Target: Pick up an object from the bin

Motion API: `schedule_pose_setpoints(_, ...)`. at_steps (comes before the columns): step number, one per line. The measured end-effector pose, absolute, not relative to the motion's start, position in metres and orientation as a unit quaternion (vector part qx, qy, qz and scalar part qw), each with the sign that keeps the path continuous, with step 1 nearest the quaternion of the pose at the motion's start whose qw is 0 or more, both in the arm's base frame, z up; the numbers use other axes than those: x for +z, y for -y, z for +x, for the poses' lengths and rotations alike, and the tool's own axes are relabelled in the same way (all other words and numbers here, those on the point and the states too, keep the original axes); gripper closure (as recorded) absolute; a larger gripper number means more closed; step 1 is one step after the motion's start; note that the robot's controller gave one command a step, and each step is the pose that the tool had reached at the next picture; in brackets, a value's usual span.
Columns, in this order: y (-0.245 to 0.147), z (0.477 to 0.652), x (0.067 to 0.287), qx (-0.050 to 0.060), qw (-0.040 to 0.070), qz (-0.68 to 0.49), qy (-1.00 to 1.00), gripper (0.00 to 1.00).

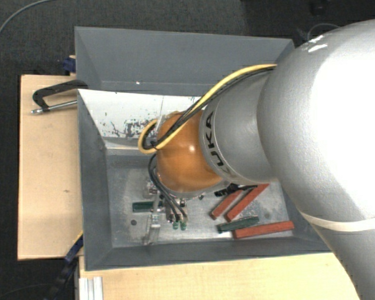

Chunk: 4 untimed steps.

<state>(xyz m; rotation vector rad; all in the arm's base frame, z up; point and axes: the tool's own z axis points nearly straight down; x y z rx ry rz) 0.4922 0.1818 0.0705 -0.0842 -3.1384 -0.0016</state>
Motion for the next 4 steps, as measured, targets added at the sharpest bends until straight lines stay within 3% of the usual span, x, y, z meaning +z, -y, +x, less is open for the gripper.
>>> schedule_pose_setpoints(1,-0.182,0.493,0.071,-0.001,0.0,-0.027,1.0,0.0)
schedule_pose_setpoints(2,-0.182,0.493,0.071,-0.001,0.0,-0.027,1.0,1.0)
schedule_pose_setpoints(3,-0.184,0.495,0.147,-0.003,-0.006,-0.028,1.0,1.0)
schedule_pose_setpoints(4,-0.185,0.497,0.188,-0.003,-0.005,-0.027,1.0,1.0)
